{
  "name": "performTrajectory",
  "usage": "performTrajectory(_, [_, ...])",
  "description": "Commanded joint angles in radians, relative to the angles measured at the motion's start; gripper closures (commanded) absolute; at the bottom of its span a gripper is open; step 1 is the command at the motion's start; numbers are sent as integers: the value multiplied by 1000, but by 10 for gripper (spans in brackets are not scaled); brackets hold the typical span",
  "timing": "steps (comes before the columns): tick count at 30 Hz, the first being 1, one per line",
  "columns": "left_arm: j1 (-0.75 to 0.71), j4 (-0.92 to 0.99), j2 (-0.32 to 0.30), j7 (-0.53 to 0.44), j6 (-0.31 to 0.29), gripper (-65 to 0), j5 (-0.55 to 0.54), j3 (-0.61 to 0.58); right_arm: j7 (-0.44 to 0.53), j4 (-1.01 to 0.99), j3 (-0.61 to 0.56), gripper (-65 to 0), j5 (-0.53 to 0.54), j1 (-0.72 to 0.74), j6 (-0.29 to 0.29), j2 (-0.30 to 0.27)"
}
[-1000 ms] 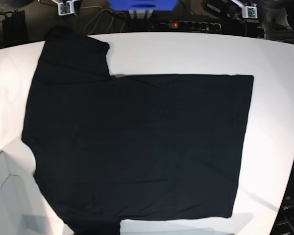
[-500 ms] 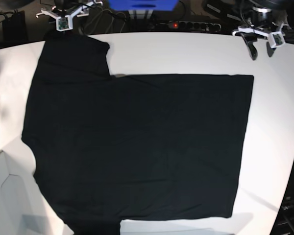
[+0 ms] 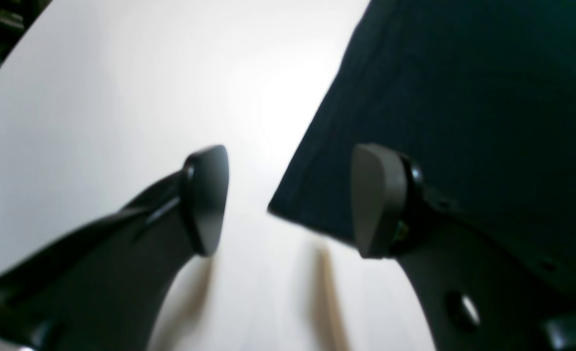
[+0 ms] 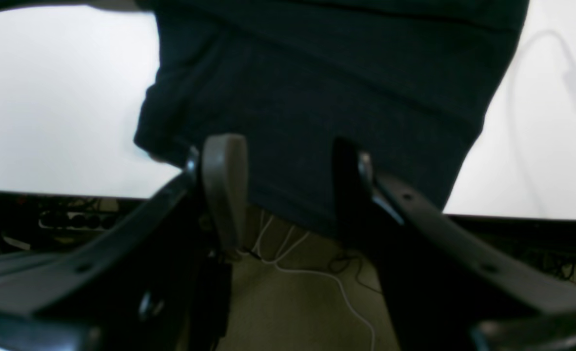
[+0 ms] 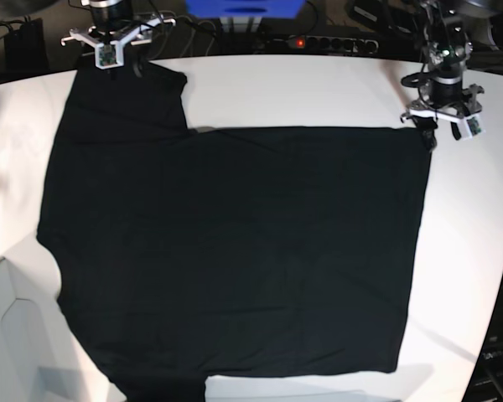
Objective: Fold the T-shirt properly
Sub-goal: 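Lower both grippers and pinch the shirt's shoulder corners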
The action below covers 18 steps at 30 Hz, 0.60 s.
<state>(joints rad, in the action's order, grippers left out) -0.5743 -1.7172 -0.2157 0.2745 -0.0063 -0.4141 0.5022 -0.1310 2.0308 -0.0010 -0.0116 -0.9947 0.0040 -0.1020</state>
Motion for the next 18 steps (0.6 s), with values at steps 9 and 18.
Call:
performTrajectory(9, [95,121,-12,38,-1,-385,-1,-1,21,12,5,-291,3,-13,1,-5])
performTrajectory(18, [109,170,-14,36,-1,-382,-1,-75,27,12,11,-291,0,-13,1,-5])
